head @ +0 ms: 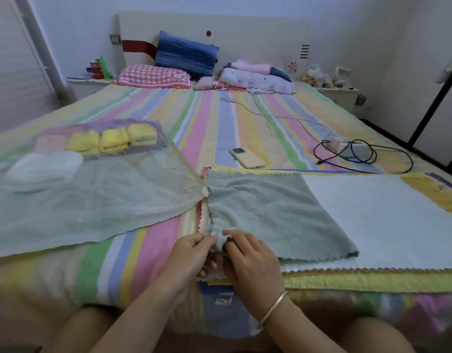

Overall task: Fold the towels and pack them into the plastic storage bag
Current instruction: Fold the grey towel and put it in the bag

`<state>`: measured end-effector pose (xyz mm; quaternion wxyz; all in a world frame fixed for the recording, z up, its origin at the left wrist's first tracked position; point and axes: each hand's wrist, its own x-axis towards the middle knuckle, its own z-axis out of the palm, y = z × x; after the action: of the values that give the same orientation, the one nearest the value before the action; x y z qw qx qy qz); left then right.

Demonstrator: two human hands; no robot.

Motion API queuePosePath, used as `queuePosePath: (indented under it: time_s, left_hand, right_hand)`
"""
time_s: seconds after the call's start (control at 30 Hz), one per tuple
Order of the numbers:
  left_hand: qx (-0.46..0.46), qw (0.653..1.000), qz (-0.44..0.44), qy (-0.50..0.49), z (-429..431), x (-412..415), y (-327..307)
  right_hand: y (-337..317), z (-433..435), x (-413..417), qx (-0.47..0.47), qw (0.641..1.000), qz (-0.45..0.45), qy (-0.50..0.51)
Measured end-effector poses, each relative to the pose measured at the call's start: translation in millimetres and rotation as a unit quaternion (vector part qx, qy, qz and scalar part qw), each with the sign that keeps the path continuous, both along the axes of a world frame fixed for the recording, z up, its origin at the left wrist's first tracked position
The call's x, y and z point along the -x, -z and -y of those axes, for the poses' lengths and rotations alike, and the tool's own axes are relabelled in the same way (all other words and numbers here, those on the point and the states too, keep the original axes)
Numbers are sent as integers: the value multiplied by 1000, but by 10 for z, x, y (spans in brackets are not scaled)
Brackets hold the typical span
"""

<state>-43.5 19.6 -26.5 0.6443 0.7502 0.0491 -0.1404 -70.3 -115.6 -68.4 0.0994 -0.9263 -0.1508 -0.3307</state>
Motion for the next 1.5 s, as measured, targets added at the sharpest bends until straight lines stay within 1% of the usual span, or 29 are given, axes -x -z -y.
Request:
queuePosePath:
  time_s: [0.1,0.17,0.2,0.23,0.27,0.3,0.37,0.43,0.47,0.5,0.57,0.63,0.7,0.77,0.87,0.9,1.03,1.1,1.2,1.3,1.43,1.5]
  left_hand:
    - [86,995,-28,27,4,22,-107]
    - [103,994,-20,34,-27,-18,-143]
    - [91,995,8,37,-47,-52,-156]
    - [61,995,59,42,-65,-94,-155]
    - [15,990,131,52,-78,-142,-143]
    - [-37,974,212,69,-84,-192,-131]
    - [-122,925,344,103,-68,-305,-132]
    - [-170,875,437,122,-7,-413,-177]
    - [-192,851,470,131,37,-449,-225]
    - [-211,831,496,138,84,-471,-271]
    - [-235,801,529,153,187,-470,-321]
    - [-240,790,537,173,305,-396,-342]
    - [-228,783,555,166,413,-279,-374]
    - [-220,786,562,134,471,-146,-407]
    - [-208,809,539,106,384,3,-428]
    - [-203,817,528,112,317,28,-409]
    - [-109,882,427,167,24,183,-550]
    - [-84,897,395,179,-130,206,-646]
    - [-47,909,370,187,-307,225,-780]
    - [2,920,365,143,-428,234,-937]
    - [17,906,408,109,-557,173,-1137]
    - [25,903,417,101,-561,158,-1241]
  right_hand:
    - [-51,-20,-9,-45,998,30,12]
    - [-139,23,-9,-97,995,29,11]
    - [-201,63,-10,-126,992,24,5]
    - [-277,112,-8,-152,988,18,-5]
    - [-367,169,-4,-173,985,15,-15]
    - [-475,228,7,-188,982,12,-21]
    - [-729,347,53,-213,977,3,-21]
    - [-1001,459,111,-245,970,-7,-6]
    - [-1126,518,135,-258,966,-7,2]
    - [-1249,576,153,-268,963,-6,12]
    - [-1502,674,200,-270,962,0,31]
    - [-1748,732,265,-265,964,10,35]
    - [-1975,743,344,-266,964,12,29]
    - [-2173,750,400,-271,962,15,29]
    - [-2429,781,468,-309,950,22,37]
    - [-2502,800,495,-328,944,25,41]
    - [-2647,956,597,-421,906,25,41]
    - [-2657,1039,654,-468,882,16,45]
    - [-2634,1127,739,-523,852,-13,37]
    - [-2579,1193,804,-553,832,-32,40]
    - [-2520,1295,859,-605,793,-38,59]
    - [-2492,1372,885,-619,782,-45,59]
